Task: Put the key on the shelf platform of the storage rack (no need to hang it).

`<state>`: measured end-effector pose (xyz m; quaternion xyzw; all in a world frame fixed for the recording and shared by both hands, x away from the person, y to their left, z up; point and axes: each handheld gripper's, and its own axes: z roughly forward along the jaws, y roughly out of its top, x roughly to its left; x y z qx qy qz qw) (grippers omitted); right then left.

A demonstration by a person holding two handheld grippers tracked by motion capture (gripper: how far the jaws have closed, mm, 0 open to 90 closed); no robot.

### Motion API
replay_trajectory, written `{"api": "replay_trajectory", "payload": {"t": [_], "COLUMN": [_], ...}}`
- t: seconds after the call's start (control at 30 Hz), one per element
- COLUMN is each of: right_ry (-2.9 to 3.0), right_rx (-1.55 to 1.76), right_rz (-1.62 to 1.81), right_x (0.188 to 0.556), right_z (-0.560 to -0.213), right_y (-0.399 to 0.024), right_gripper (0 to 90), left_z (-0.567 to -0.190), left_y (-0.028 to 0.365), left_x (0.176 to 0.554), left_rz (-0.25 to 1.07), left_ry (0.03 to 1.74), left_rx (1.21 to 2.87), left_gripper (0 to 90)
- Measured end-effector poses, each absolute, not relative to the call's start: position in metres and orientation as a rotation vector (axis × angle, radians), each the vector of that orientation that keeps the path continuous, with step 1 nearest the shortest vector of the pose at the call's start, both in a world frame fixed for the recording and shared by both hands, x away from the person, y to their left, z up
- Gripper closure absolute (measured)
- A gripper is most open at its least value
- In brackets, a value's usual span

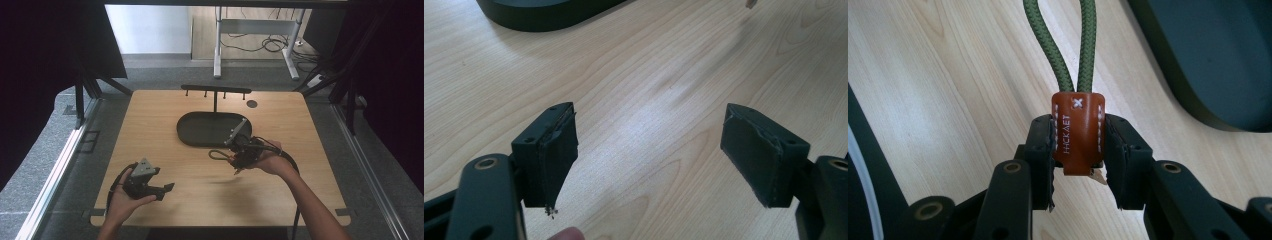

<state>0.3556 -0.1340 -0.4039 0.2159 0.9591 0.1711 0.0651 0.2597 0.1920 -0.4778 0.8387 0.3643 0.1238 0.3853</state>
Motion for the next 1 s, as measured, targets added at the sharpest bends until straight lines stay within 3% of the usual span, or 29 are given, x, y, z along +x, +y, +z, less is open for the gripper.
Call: {"api": "replay_trajectory", "payload": {"t": [1.0], "right_ry": [2.858], "right_rx": [0.748], "right_rz": [0.5], "right_x": [0.398], "right_z": [-0.385], "right_y": [-0.14], "right_gripper": [66.7], "left_z": [-0.478], "left_y": [0.193], "left_x": [0.26], "left_rz": [0.309], "left_ry": [0.933], "left_rx": [2.131], "left_gripper": [23.1]}}
